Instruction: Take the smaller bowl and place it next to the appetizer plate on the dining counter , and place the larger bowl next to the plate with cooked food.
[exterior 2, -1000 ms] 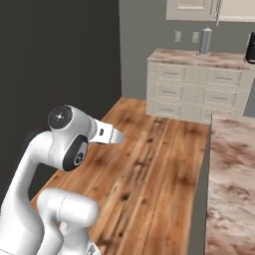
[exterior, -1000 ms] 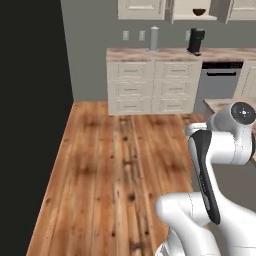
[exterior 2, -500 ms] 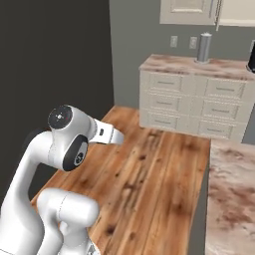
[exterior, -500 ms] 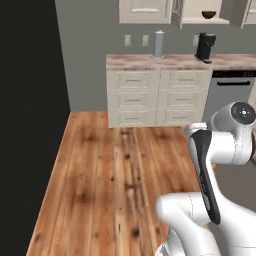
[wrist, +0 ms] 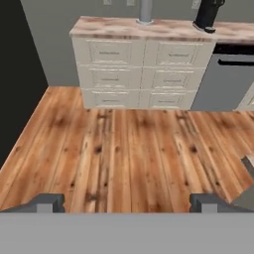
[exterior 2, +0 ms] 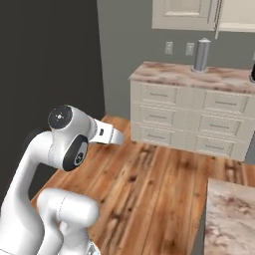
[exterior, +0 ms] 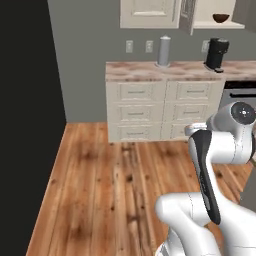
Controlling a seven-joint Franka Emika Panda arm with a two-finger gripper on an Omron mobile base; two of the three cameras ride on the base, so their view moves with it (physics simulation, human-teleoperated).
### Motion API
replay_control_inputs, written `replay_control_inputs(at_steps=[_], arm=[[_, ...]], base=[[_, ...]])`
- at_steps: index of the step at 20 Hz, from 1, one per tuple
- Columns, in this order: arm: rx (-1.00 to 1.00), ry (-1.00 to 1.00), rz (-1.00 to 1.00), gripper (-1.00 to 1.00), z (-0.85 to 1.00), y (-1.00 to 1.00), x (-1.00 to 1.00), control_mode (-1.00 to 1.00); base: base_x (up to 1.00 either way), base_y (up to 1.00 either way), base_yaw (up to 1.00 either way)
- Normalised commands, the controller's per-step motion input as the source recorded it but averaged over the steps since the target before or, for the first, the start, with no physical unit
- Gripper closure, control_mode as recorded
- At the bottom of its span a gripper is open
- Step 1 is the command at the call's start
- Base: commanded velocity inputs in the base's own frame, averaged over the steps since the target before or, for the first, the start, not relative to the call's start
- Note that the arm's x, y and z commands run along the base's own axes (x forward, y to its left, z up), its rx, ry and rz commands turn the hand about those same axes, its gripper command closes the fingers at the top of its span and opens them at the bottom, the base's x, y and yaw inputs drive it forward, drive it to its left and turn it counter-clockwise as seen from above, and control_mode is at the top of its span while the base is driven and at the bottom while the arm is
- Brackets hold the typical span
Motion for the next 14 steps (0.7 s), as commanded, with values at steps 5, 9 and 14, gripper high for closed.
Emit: replay_control_inputs(at_steps=[5, 9, 14], arm=[[0.0, 0.0, 0.0, -1.0, 0.0, 0.0, 0.0, 1.0], [0.0, 0.0, 0.0, -1.0, 0.0, 0.0, 0.0, 1.0], [0.0, 0.0, 0.0, -1.0, 0.0, 0.0, 0.0, 1.0]], base=[[1.0, -0.32, 0.0], [1.0, -0.37, 0.0], [1.0, -0.43, 0.0]])
